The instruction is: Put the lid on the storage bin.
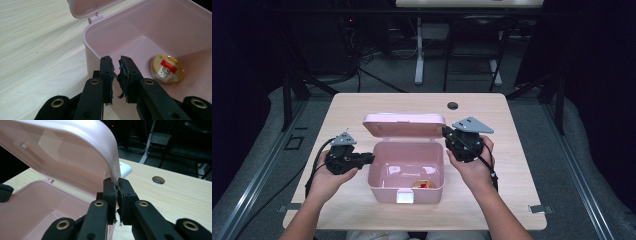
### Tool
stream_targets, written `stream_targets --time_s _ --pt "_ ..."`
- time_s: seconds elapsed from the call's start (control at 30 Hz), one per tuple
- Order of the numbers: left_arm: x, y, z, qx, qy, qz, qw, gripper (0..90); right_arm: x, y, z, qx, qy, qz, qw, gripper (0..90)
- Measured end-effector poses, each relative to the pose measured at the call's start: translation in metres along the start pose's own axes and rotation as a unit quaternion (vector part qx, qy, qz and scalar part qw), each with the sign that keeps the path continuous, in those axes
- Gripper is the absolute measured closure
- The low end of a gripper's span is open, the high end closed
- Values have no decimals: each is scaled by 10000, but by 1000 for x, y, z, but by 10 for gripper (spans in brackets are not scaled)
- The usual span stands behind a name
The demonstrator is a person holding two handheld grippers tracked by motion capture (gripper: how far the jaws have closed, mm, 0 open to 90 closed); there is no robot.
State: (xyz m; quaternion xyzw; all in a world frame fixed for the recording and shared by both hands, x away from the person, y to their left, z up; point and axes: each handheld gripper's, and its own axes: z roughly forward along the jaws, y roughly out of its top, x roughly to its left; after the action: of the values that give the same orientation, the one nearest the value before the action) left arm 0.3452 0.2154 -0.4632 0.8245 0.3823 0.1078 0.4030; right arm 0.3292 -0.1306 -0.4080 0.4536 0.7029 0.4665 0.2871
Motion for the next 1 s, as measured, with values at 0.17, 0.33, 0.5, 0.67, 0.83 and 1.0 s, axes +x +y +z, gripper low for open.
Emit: stream_targets --time_s 0.17,0.33,0.5,0.67,0.83,1.0 --pt "1 0 0 2 34 -9 10000 761 -1 -3 -2 36 90 100 9999 840" --pt "2 2 -7 -110 87 -40 9999 742 0 -8 -4 21 140 137 9998 829" --pt "1 4 -13 -229 154 -13 9996 711 1 -12 -6 16 195 177 9997 813" --pt "-1 6 -18 -328 197 43 9993 685 2 -16 -9 28 234 172 9996 800" --pt "-4 8 -23 -449 241 87 9987 667 2 -20 -11 55 301 192 9993 793" --pt "-8 10 -30 -584 291 113 9978 649 3 -23 -12 65 320 183 9993 786"
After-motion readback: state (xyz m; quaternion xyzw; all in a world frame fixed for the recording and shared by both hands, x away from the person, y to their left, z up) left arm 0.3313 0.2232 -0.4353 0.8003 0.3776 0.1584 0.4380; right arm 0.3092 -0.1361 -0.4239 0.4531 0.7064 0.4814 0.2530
